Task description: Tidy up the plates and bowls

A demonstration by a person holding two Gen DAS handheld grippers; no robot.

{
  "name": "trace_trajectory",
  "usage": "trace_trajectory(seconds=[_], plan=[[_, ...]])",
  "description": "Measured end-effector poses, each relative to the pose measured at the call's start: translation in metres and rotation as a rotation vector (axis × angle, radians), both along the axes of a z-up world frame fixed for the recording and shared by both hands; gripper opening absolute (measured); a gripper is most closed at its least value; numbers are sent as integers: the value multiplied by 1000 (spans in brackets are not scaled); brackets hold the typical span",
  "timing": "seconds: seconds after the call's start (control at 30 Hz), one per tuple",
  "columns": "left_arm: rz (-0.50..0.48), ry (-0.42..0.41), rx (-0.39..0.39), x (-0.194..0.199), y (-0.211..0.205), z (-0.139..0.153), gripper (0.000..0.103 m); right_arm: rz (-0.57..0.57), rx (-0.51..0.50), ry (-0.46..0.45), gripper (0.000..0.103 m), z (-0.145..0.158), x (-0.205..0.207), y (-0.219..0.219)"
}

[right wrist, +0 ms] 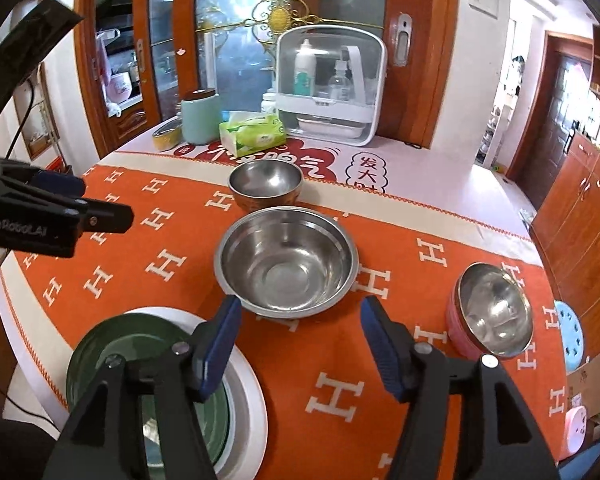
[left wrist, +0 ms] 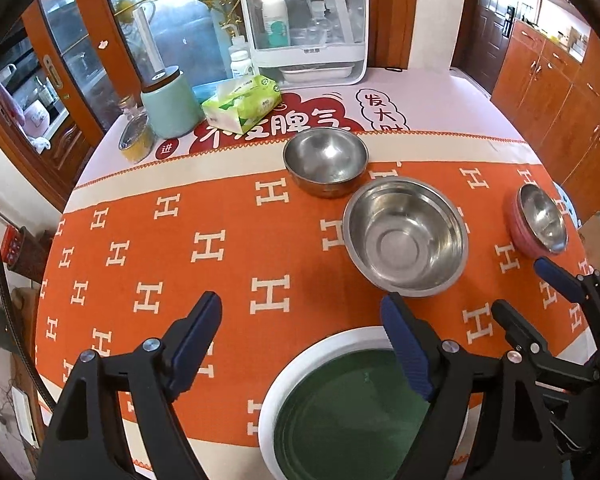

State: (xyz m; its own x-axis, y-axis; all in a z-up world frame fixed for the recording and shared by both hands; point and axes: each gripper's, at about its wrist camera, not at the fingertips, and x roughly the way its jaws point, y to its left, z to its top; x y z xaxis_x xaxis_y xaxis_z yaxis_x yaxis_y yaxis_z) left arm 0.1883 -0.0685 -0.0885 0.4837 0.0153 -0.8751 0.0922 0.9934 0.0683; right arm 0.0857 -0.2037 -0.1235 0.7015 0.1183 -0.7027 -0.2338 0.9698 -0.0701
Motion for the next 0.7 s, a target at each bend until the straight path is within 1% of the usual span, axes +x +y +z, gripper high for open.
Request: trace_trajectory(seconds=[0.1,0.2,0.4,0.6,0.7], plan=[[18,5,11,3,-1,-4,81,-9,26,21,62,-5,8,-3],[33,17,-9,6,-2,-10,81,-14,58,53,62,-12,17,-6],[19,43,-25,18,-15,-27,81,-22,101,111,62,-26,32,-12],[10,77,-46,35,-27,-53,81,-42,140,172,62,-49,46,-17],[10,110,-56,45,-33,-69,81,-46,163,182,62,-56,52,-20]])
